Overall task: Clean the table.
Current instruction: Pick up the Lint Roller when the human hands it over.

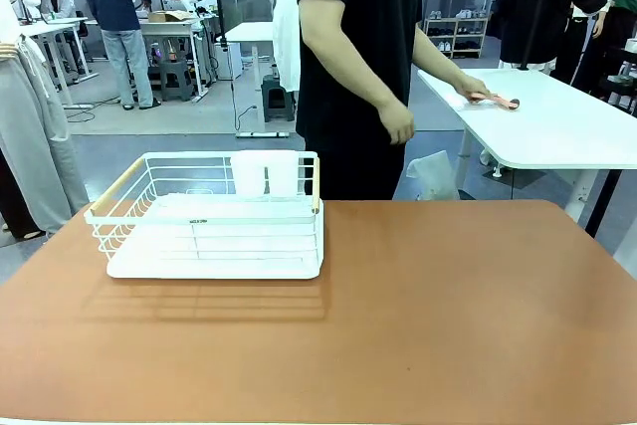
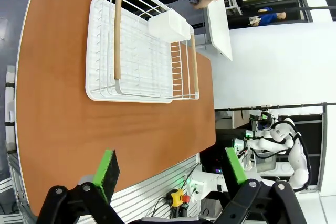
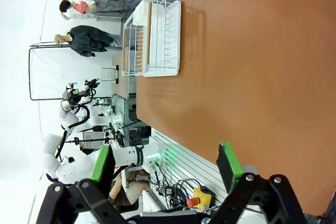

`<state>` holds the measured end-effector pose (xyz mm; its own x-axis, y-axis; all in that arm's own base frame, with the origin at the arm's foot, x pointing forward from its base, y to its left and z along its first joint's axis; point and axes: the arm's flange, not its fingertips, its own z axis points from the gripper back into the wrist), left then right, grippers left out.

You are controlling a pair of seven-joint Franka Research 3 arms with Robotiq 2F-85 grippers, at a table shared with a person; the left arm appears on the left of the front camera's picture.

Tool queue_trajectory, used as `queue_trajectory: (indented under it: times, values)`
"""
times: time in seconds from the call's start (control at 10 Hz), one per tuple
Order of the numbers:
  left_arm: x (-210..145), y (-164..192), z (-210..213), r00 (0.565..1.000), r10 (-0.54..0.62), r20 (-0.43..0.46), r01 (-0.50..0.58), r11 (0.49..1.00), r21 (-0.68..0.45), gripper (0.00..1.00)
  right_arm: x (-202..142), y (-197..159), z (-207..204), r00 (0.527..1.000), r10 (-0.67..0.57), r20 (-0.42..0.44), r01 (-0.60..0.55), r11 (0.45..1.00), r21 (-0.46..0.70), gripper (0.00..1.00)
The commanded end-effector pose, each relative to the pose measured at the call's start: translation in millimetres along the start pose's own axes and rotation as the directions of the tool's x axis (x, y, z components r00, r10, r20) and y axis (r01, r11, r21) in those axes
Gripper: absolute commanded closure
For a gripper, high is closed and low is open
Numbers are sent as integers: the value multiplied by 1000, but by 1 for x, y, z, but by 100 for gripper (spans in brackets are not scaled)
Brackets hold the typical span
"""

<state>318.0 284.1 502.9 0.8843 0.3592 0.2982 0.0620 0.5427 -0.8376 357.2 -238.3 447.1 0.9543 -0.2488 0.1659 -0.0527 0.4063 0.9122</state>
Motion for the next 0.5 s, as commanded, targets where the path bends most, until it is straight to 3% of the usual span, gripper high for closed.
queue_trajectory:
  times: [0.0,0.4]
  values:
    - [0,1,3,1000,-24,6,24,999,-26,0,1,0,1,1000,18,4,-18,1000,22,0]
    - [0,1,3,1000,-24,6,24,999,-26,0,1,0,1,1000,18,4,-18,1000,22,0]
